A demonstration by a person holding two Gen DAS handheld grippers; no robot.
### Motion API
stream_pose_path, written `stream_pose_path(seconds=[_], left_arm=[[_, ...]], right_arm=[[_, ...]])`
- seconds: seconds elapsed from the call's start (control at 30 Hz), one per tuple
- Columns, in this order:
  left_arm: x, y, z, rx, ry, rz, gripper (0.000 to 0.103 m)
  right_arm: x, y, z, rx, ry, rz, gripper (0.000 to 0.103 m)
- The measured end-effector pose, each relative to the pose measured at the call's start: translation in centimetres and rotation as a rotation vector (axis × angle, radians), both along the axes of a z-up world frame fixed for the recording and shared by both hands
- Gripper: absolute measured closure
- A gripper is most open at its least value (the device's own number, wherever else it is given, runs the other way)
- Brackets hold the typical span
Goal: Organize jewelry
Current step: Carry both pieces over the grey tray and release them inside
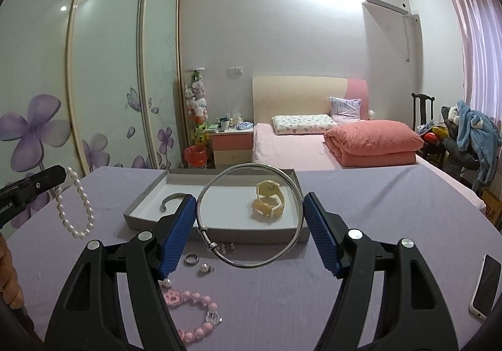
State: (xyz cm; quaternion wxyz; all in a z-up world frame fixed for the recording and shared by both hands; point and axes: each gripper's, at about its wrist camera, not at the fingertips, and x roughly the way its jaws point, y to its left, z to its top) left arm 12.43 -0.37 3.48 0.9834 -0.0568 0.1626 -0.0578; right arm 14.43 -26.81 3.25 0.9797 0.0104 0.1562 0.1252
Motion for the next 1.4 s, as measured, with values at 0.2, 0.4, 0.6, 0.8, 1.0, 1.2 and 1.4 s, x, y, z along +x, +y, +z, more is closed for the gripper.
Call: stream_pose_path(seconds=[0.2,0.4,0.6,0.8,1.0,1.2,1.4], left_arm=[[1.9,-0.5,0.4,0.016,-0.020,0.012,0.093],[5.1,-0.7,0.5,0.003,-0.010,0.015,0.093],[9.5,-1.0,-0.1,-0.001,0.019,0.006,0.093],[13.8,-1.0,-1.2,-0.002,0.034,0.022,0.093],[18.5,-0.9,-3.7,-0.021,0.100,0.027,0.093],[21.9,-0.8,-6.0,-0.031,0.167,0.015,0.092],[22.3,-0.5,-6.9,-0.042,0.174,0.013,0.081]], right_arm=[[1.4,0.1,0.6,-0.001,-0.034,-0.018,0.033],[4.3,0.4,0.6,-0.010,-0.036,-0.035,0.033],[7.6,1.1,-0.4,-0.008,-0.009,-0.046,0.033],[11.5,1.7,-2.0,0.014,0.040,-0.054,0.033],[15.0,2.4,-4.3,0.012,0.131,-0.067,0.033],[15.6,2.5,-5.1,-0.002,0.161,-0.058,0.033],[16.0,3.4,-5.2,-0.007,0.174,-0.047,0.033]])
